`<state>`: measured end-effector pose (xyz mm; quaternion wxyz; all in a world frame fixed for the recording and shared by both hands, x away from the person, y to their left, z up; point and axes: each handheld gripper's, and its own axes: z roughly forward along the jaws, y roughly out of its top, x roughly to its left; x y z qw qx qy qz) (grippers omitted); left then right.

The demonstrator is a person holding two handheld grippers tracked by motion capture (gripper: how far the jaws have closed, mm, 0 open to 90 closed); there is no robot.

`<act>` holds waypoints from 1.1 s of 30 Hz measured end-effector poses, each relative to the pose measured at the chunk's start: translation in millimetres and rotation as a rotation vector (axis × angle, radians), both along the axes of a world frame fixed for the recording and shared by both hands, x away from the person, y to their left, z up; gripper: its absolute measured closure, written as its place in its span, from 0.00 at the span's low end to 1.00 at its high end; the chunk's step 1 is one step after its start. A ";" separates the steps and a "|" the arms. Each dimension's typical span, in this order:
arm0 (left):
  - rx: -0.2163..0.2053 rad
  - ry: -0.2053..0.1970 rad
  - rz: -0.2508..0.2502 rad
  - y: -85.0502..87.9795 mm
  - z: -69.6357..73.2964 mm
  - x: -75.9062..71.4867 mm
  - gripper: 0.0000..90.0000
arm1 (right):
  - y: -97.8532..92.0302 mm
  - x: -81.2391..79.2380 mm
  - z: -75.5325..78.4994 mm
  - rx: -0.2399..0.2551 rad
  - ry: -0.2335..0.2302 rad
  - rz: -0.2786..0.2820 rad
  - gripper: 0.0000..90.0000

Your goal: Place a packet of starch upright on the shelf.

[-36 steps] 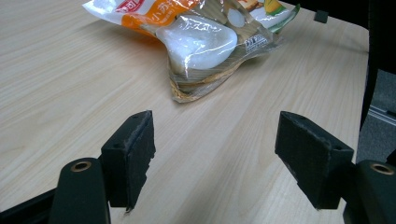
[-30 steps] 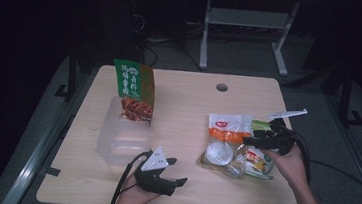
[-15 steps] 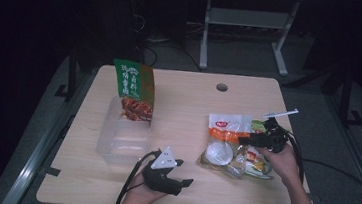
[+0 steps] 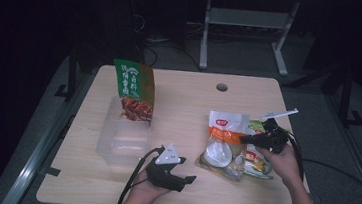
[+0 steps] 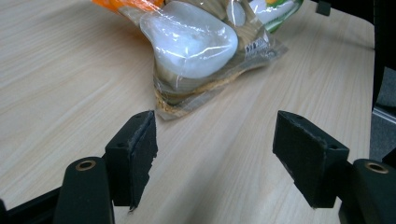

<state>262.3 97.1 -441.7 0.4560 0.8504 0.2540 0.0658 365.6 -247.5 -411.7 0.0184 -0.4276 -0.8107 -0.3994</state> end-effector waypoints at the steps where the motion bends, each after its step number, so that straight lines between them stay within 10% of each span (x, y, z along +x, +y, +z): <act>1: -0.002 0.001 0.001 -0.9 0.7 1.0 0.33 | 0.5 -1.9 1.7 0.000 -0.009 0.007 0.99; 19: 0.000 0.003 0.052 -19.6 2.0 24.9 0.37 | 18.5 -39.4 35.7 0.005 -0.212 0.175 0.99; 24: -0.064 0.055 0.035 -24.3 -0.5 37.6 0.40 | 20.7 -46.4 37.2 0.006 -0.244 0.207 0.99; 33: -0.048 0.095 0.044 -42.1 -6.7 54.1 0.44 | 17.2 -52.4 30.8 -0.005 -0.280 0.212 0.99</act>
